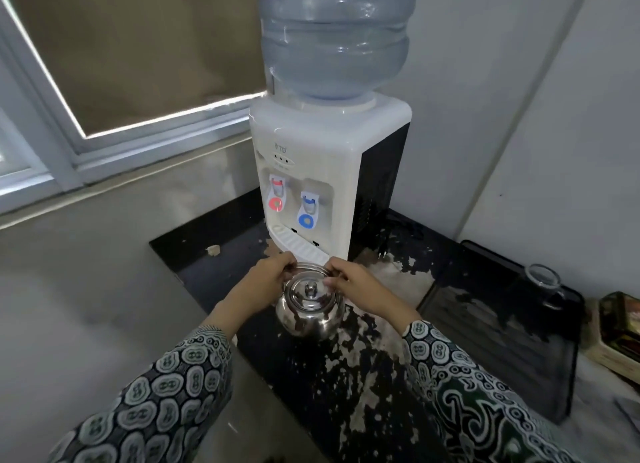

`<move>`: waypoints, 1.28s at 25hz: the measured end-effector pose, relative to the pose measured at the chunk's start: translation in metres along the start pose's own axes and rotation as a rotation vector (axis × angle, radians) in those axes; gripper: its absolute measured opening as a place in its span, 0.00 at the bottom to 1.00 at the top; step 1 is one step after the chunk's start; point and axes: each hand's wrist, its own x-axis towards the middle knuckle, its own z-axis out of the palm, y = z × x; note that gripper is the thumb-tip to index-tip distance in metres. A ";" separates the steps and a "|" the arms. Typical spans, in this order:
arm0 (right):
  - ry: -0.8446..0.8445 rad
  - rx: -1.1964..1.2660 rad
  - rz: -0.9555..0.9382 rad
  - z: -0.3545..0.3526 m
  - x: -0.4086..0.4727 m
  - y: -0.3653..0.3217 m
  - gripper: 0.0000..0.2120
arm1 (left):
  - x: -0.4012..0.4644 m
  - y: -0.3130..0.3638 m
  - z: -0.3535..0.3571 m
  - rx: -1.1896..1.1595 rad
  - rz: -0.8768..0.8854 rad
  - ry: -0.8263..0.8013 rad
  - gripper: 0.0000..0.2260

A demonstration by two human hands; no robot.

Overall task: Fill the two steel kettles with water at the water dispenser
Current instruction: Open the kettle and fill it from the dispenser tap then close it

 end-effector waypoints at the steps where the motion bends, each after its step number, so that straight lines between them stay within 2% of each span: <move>1: 0.004 0.002 0.013 0.001 0.010 0.003 0.05 | 0.009 -0.008 -0.002 0.001 0.004 -0.014 0.06; 9: 0.052 0.014 0.146 0.021 0.069 0.019 0.06 | 0.068 -0.065 -0.013 -0.018 0.048 -0.131 0.07; 14: 0.073 0.067 0.183 0.033 0.075 0.029 0.05 | 0.074 -0.092 -0.002 -0.022 0.170 -0.105 0.08; 18: 0.121 0.079 0.198 0.041 0.074 0.033 0.04 | 0.079 -0.110 0.004 -0.085 0.234 -0.096 0.14; 20: 0.188 0.155 0.222 0.047 0.073 0.035 0.03 | 0.085 -0.116 0.007 -0.133 0.213 -0.124 0.17; 23: 0.388 0.189 0.292 0.061 0.078 0.040 0.09 | 0.096 -0.119 0.017 -0.146 0.152 -0.138 0.19; 27: 0.491 0.136 0.475 0.079 0.089 0.051 0.14 | 0.109 -0.126 0.032 0.102 0.080 -0.138 0.17; 30: 0.502 0.123 0.546 0.081 0.094 0.052 0.14 | 0.112 -0.126 0.036 -0.108 -0.073 -0.137 0.15; 32: 0.541 0.123 0.520 0.084 0.093 0.047 0.13 | 0.104 -0.125 0.039 -0.124 -0.063 -0.050 0.15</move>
